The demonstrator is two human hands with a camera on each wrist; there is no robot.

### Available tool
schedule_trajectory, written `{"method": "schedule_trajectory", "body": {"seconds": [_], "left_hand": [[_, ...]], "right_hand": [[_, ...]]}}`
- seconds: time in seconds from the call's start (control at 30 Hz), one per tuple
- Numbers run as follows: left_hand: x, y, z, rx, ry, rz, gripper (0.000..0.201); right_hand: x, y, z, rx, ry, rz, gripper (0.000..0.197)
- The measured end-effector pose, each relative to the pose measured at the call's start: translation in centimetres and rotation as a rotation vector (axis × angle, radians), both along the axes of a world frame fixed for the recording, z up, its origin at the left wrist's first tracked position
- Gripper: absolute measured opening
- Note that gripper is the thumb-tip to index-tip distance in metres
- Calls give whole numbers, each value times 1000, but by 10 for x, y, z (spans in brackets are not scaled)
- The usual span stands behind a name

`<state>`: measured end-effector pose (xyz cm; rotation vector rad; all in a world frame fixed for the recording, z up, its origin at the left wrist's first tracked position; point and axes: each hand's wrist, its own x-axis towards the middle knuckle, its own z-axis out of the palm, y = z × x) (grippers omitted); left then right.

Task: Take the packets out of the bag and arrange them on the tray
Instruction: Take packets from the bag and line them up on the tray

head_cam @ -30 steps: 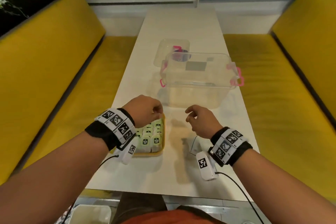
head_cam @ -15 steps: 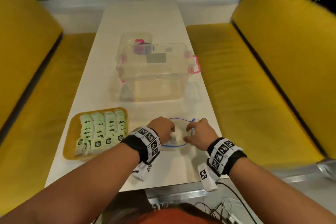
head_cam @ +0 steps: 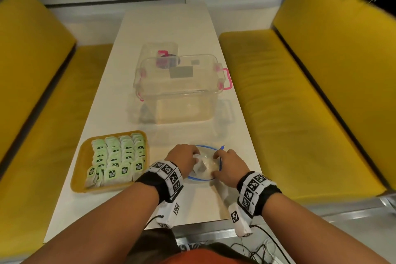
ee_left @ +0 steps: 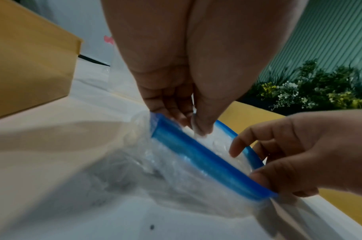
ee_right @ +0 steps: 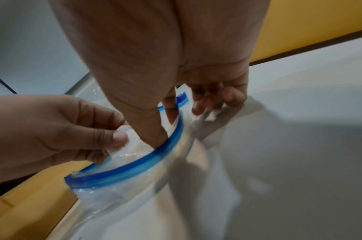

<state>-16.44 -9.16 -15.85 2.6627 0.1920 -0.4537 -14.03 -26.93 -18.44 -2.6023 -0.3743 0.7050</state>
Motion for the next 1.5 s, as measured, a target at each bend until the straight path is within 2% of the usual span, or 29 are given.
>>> {"method": "schedule_trajectory", "body": {"seconds": [0.13, 0.27, 0.37, 0.43, 0.5, 0.53, 0.6, 0.67, 0.77, 0.87, 0.93, 1.03, 1.13, 1.3, 1.5], "left_hand": [[2, 4, 14, -71, -101, 58, 14], [2, 2, 29, -144, -248, 55, 9], [1, -3, 39, -255, -328, 77, 4], [2, -6, 44, -334, -364, 105, 11], [3, -7, 47, -367, -352, 110, 8], [4, -6, 48, -344, -330, 104, 6], [6, -2, 46, -256, -282, 81, 18], [9, 3, 39, -126, -210, 40, 23], [12, 7, 29, 177, -33, -105, 18], [12, 9, 20, 360, 96, -199, 23], [11, 10, 16, 440, 133, -192, 30], [11, 9, 10, 467, 172, -150, 34], [11, 5, 8, 500, 194, -185, 27], [12, 9, 5, 453, 208, -207, 39], [13, 12, 6, 408, 224, -328, 37]], "right_hand": [[-3, 3, 12, 5, -201, -28, 54], [-5, 13, 29, 115, -334, 73, 54], [-5, 22, 37, 183, -329, 143, 37], [-3, 26, 41, 280, -251, 117, 20], [-1, 26, 41, 357, -155, 99, 14], [1, 25, 40, 386, -124, 86, 11], [2, 22, 38, 434, -88, 30, 6], [3, 21, 35, 455, -52, -26, 13], [0, 21, 29, 426, -25, -65, 26], [-4, 19, 20, 442, -2, -105, 20], [-4, 19, 15, 451, 39, -127, 26], [-2, 20, 13, 454, 87, -143, 32], [-1, 20, 15, 435, 86, -138, 36], [3, 22, 10, 299, 67, -47, 30], [3, 20, 6, 321, 78, -57, 30]]}}
